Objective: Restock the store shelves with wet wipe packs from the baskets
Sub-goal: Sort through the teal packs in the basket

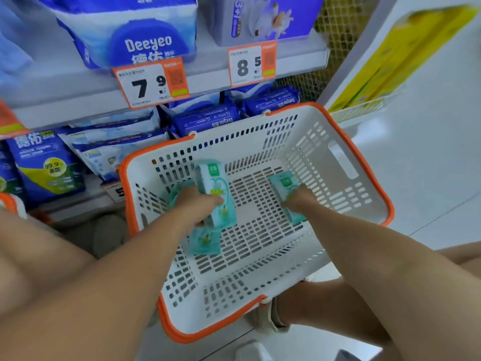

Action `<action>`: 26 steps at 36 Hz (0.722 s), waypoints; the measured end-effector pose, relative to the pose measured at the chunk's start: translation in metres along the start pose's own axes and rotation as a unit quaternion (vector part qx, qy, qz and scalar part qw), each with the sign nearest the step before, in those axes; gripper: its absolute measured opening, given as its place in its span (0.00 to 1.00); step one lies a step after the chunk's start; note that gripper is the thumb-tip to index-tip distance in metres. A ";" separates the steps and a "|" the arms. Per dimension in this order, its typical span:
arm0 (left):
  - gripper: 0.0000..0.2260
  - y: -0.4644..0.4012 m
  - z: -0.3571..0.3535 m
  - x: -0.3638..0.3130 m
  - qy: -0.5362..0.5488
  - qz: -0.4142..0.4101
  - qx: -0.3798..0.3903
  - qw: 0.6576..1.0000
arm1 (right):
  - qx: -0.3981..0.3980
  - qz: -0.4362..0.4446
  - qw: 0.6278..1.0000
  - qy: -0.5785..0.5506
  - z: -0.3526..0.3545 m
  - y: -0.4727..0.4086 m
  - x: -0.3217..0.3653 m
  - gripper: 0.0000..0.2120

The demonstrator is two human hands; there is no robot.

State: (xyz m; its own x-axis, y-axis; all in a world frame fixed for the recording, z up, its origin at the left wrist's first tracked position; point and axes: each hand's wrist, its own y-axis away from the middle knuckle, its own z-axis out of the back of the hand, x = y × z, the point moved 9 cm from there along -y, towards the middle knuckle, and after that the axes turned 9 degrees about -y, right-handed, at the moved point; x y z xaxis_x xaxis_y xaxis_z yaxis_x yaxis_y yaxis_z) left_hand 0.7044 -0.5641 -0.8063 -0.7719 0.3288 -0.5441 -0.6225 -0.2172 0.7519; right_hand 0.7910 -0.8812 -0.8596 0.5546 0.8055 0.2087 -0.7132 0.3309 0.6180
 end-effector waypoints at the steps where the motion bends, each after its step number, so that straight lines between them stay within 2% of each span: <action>1: 0.15 0.000 0.000 0.004 -0.034 -0.003 0.002 0.999 | 0.010 -0.007 1.000 0.000 -0.005 0.005 -0.003 0.37; 5: 0.17 0.001 -0.001 0.021 -0.049 0.028 0.049 0.997 | 0.082 -0.036 0.994 -0.070 -0.034 0.021 0.001 0.42; 7: 0.15 0.003 0.003 0.022 -0.012 0.038 0.058 0.998 | 0.126 -0.014 0.986 -0.104 -0.044 0.026 0.017 0.38; 8: 0.14 0.004 0.006 0.022 0.015 0.042 0.055 0.997 | 0.160 -0.007 0.973 -0.168 -0.049 0.032 0.028 0.34; 9: 0.13 0.005 0.011 0.022 0.040 0.045 0.046 0.997 | 0.207 -0.012 0.945 -0.254 -0.054 0.042 0.041 0.29; 11: 0.13 0.007 0.019 0.017 0.082 0.037 0.032 0.995 | 0.318 0.007 0.856 -0.408 -0.057 0.072 0.078 0.16; 12: 0.14 0.010 0.024 0.013 0.105 0.031 0.026 0.994 | 0.358 0.030 0.815 -0.455 -0.052 0.088 0.098 0.12; 13: 0.14 0.012 0.028 0.008 0.138 0.025 0.017 0.990 | 0.386 0.061 0.789 -0.474 -0.045 0.103 0.117 0.11; 14: 0.13 0.017 0.031 0.001 0.178 0.024 0.014 0.984 | 0.396 0.096 0.785 -0.467 -0.038 0.115 0.132 0.10; 16: 0.15 0.028 0.029 -0.013 0.282 0.030 0.046 0.958 | 0.377 0.156 0.813 -0.417 -0.025 0.133 0.157 0.13; 19: 0.27 0.048 0.020 -0.062 0.370 -0.049 0.148 0.916 | 0.323 0.230 0.854 -0.338 -0.004 0.158 0.185 0.37; 20: 0.26 0.057 0.021 -0.075 0.366 -0.074 0.151 0.915 | 0.304 0.249 0.859 -0.329 0.004 0.168 0.191 0.42; 21: 0.22 0.064 0.027 -0.082 0.337 -0.092 0.127 0.928 | 0.292 0.261 0.859 -0.331 0.014 0.177 0.195 0.44; 22: 0.20 0.069 0.037 -0.087 0.308 -0.104 0.087 0.942 | 0.296 0.270 0.849 -0.344 0.023 0.188 0.199 0.41; 23: 0.22 0.071 0.048 -0.092 0.286 -0.120 0.042 0.950 | 0.313 0.275 0.833 -0.363 0.032 0.198 0.203 0.34; 24: 0.26 0.079 0.058 -0.099 0.275 -0.140 0.024 0.951 | 0.334 0.283 0.815 -0.380 0.042 0.209 0.206 0.27; 26: 0.26 0.098 0.077 -0.125 0.276 -0.194 0.021 0.941 | 0.338 0.298 0.790 -0.415 0.070 0.232 0.211 0.22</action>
State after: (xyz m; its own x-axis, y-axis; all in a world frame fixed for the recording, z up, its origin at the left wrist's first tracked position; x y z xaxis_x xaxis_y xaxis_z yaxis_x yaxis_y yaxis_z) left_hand 0.7495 -0.5557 -0.6359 -0.4447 -0.1533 -0.8825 -0.8745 -0.1388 0.4648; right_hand 0.7725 -0.6689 -0.6193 0.4972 0.0262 0.8673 -0.7175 -0.5496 0.4279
